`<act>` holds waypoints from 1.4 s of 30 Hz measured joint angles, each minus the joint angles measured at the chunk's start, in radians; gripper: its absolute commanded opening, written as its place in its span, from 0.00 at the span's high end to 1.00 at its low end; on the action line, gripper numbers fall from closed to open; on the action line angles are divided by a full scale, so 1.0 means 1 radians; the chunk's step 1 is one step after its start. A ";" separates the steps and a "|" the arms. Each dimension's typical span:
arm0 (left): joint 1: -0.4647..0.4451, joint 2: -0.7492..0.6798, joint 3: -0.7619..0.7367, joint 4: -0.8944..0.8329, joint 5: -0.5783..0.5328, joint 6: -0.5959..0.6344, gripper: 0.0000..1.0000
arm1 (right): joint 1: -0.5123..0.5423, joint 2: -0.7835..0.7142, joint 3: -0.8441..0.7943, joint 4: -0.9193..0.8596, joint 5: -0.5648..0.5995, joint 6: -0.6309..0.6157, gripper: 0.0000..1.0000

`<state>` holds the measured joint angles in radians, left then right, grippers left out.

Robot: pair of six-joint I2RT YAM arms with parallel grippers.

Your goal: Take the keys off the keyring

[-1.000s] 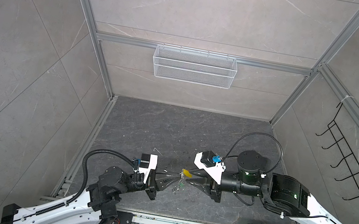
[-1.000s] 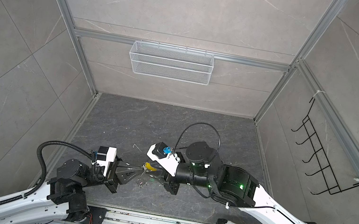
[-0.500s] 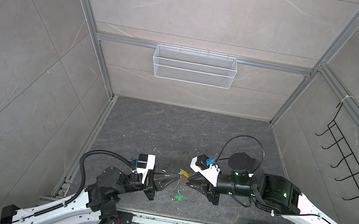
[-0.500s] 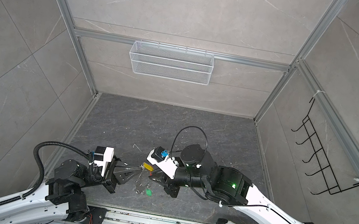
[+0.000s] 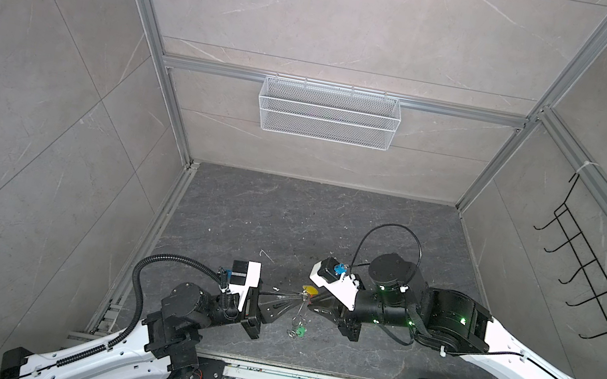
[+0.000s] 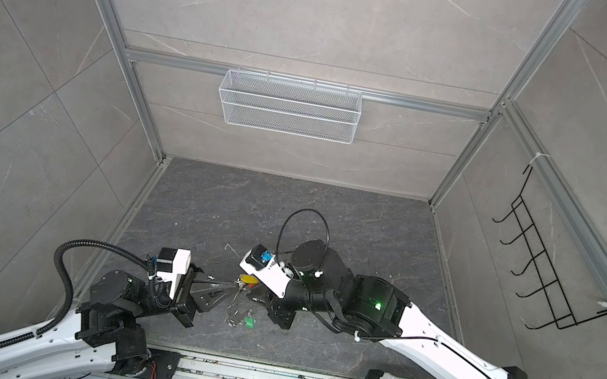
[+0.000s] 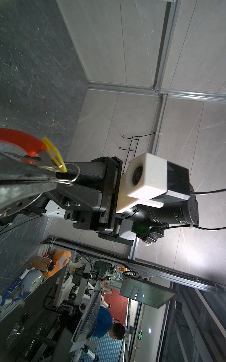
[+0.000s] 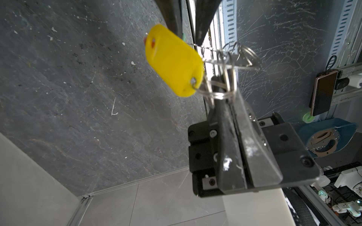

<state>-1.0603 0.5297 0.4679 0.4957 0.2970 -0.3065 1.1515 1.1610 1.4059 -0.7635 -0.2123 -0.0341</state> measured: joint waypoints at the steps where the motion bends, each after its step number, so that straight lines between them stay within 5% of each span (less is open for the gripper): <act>1: 0.000 0.000 0.000 0.000 0.000 0.000 1.00 | 0.000 0.002 0.011 -0.002 0.006 -0.002 0.84; 15: 0.000 0.001 0.000 0.000 0.010 -0.007 1.00 | 0.000 0.030 0.109 -0.052 0.072 -0.038 0.80; 20: 0.000 -0.003 0.000 -0.001 0.011 -0.007 1.00 | 0.000 -0.005 0.101 -0.071 0.058 -0.046 0.60; 26: 0.000 0.008 0.000 -0.001 0.018 -0.007 1.00 | -0.001 -0.053 0.083 -0.039 -0.008 -0.055 0.53; 42: 0.000 0.011 0.000 -0.001 0.019 -0.007 1.00 | -0.001 0.003 0.083 0.010 -0.071 -0.056 0.66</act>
<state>-1.0603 0.5407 0.4679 0.4946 0.3157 -0.3138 1.1503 1.1641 1.4891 -0.7536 -0.2829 -0.0902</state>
